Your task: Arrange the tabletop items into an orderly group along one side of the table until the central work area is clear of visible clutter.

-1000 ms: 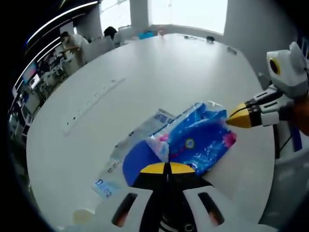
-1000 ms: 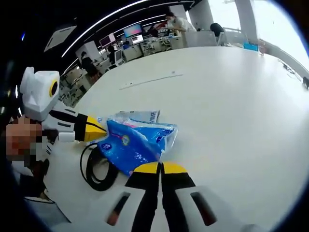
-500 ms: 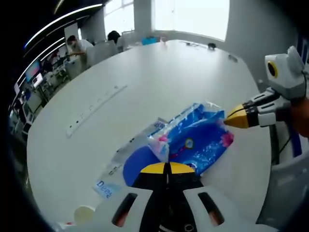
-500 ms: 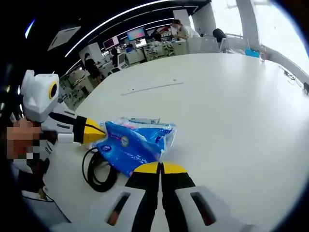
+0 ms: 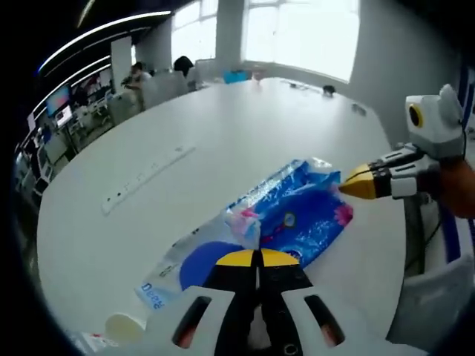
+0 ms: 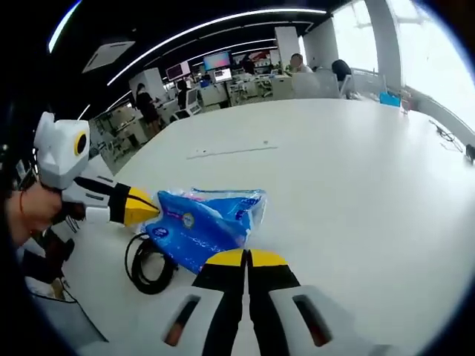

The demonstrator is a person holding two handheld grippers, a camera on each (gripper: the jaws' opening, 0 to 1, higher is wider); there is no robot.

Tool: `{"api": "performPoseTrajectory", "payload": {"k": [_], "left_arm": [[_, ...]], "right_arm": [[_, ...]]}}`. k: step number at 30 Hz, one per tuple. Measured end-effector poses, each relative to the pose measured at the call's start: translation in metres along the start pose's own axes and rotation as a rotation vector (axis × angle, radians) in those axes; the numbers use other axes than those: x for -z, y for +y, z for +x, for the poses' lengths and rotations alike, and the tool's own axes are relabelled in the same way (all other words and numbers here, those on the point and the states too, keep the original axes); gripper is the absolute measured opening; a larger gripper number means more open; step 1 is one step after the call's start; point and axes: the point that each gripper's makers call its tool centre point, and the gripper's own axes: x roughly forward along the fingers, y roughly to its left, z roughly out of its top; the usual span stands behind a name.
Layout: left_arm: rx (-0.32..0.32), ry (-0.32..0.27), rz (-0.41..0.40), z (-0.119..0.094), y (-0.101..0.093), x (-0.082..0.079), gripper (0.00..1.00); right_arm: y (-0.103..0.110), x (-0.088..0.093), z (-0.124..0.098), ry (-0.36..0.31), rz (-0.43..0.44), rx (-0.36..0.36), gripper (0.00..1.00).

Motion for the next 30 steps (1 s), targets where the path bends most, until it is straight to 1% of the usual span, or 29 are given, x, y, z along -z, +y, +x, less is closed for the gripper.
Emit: {"api": "performPoseTrajectory", "payload": {"k": [5, 9, 14, 30], "left_arm": [[-0.002, -0.020, 0.001, 0.000, -0.006, -0.006, 0.00], [-0.005, -0.045, -0.014, -0.002, -0.011, -0.013, 0.00], [-0.006, -0.061, -0.016, -0.003, -0.016, -0.018, 0.00], [-0.010, -0.122, -0.024, -0.001, -0.033, -0.040, 0.00]], "right_arm": [[-0.007, -0.006, -0.005, -0.013, -0.017, 0.001, 0.00], [-0.010, -0.008, -0.009, -0.018, -0.026, 0.003, 0.00], [-0.015, -0.012, -0.013, -0.030, -0.028, 0.001, 0.00], [-0.035, -0.029, -0.026, -0.062, -0.075, 0.010, 0.00]]}}
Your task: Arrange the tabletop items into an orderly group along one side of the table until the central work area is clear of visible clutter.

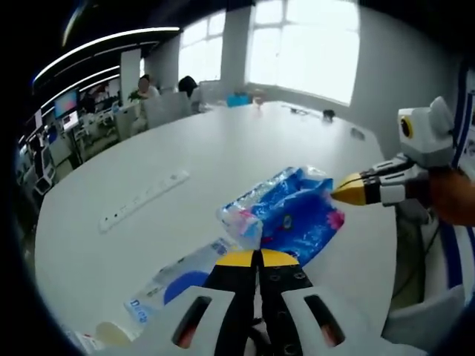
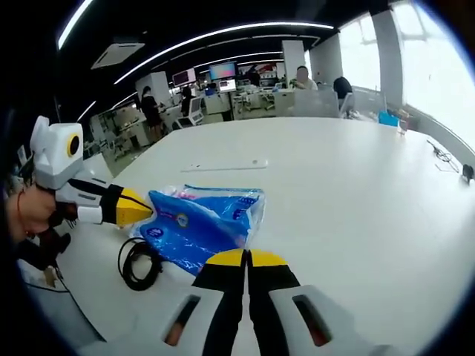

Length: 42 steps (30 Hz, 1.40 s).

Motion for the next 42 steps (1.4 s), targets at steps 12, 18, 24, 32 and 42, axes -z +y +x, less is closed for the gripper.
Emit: {"api": "performPoseTrajectory", "payload": {"k": [12, 18, 24, 32, 42], "left_arm": [[-0.006, -0.022, -0.006, 0.012, -0.012, -0.008, 0.00], [-0.008, -0.024, -0.010, 0.020, -0.018, -0.008, 0.00], [-0.013, -0.013, -0.015, 0.027, -0.021, -0.004, 0.00], [-0.026, -0.003, -0.020, 0.035, -0.020, 0.000, 0.00], [-0.031, 0.009, -0.026, 0.047, -0.019, 0.005, 0.00]], "right_arm": [[-0.018, -0.003, -0.005, -0.005, -0.014, 0.011, 0.00], [-0.028, -0.001, -0.003, 0.003, -0.018, 0.017, 0.00], [-0.034, 0.001, 0.000, 0.015, -0.028, 0.013, 0.00], [-0.039, 0.003, 0.008, 0.027, -0.037, -0.001, 0.00], [-0.046, 0.009, 0.017, 0.046, -0.048, -0.012, 0.00]]}}
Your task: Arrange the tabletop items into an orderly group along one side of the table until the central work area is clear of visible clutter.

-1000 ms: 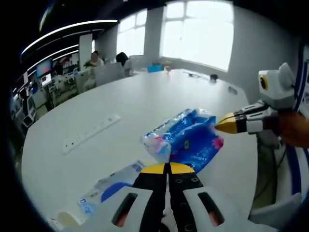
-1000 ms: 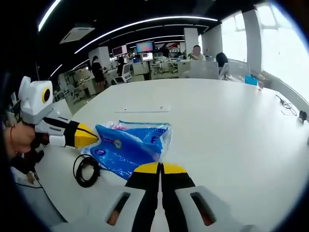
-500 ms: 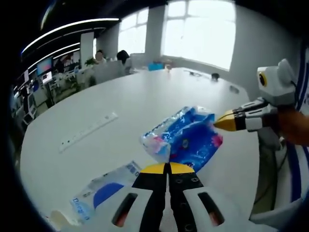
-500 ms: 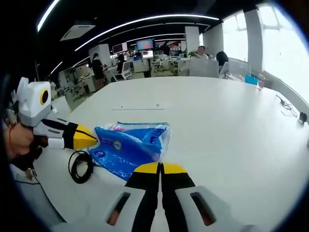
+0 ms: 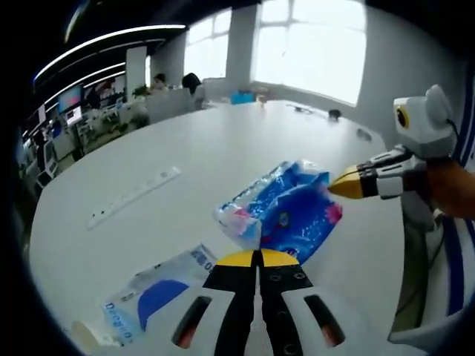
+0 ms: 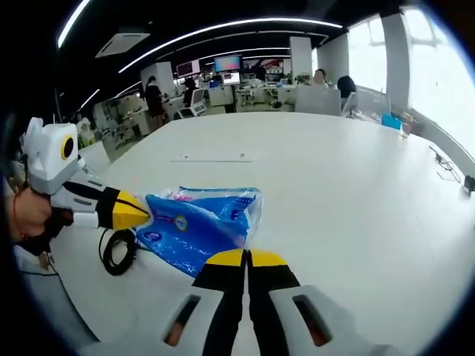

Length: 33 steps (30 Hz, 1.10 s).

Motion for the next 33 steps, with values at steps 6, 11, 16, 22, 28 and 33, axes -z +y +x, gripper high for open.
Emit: {"api": "performPoseTrajectory", "payload": {"k": [6, 11, 16, 22, 28, 33], "left_arm": [[-0.009, 0.018, -0.005, 0.007, 0.003, 0.006, 0.00], [-0.018, 0.034, -0.003, 0.012, 0.006, 0.011, 0.00], [-0.028, 0.048, -0.003, 0.017, 0.008, 0.016, 0.00], [-0.029, 0.068, -0.011, 0.024, 0.008, 0.024, 0.00], [-0.043, 0.081, -0.013, 0.031, 0.012, 0.028, 0.00], [-0.049, 0.085, -0.020, 0.032, 0.014, 0.030, 0.00]], "right_arm": [[-0.001, 0.004, 0.008, 0.009, -0.004, -0.011, 0.00], [-0.002, 0.007, 0.014, 0.016, -0.004, -0.021, 0.00], [-0.002, 0.014, 0.020, 0.029, -0.006, -0.029, 0.00], [-0.006, 0.020, 0.028, 0.043, -0.002, -0.035, 0.00], [-0.007, 0.023, 0.034, 0.055, 0.001, -0.043, 0.00], [-0.008, 0.025, 0.039, 0.060, -0.004, -0.052, 0.00]]}}
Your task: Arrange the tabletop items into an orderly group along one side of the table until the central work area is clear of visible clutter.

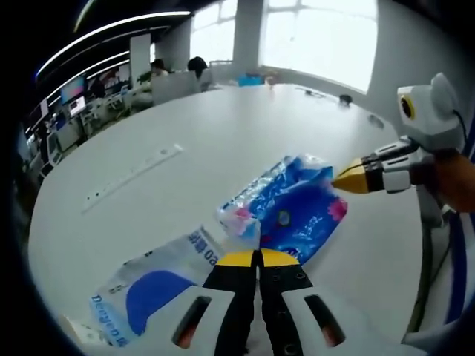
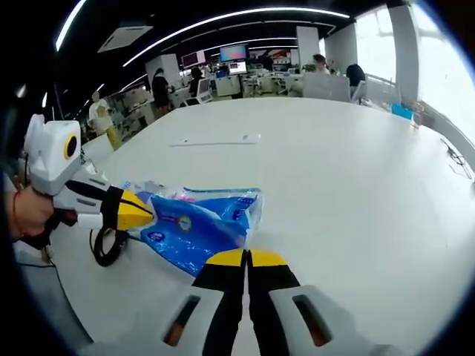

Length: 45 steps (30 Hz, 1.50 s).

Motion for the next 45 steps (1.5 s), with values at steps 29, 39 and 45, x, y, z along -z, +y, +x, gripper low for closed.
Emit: {"api": "performPoseTrajectory", "payload": {"k": [29, 39, 45], "left_arm": [[-0.032, 0.038, -0.023, 0.016, 0.008, 0.013, 0.00], [-0.039, 0.045, -0.026, 0.019, 0.010, 0.016, 0.00], [-0.041, 0.053, -0.021, 0.022, 0.011, 0.019, 0.00]], "right_arm": [[-0.003, 0.012, 0.019, 0.033, 0.016, -0.020, 0.00], [-0.004, 0.015, 0.024, 0.042, 0.025, -0.024, 0.00], [-0.004, 0.017, 0.026, 0.047, 0.032, -0.028, 0.00]]}}
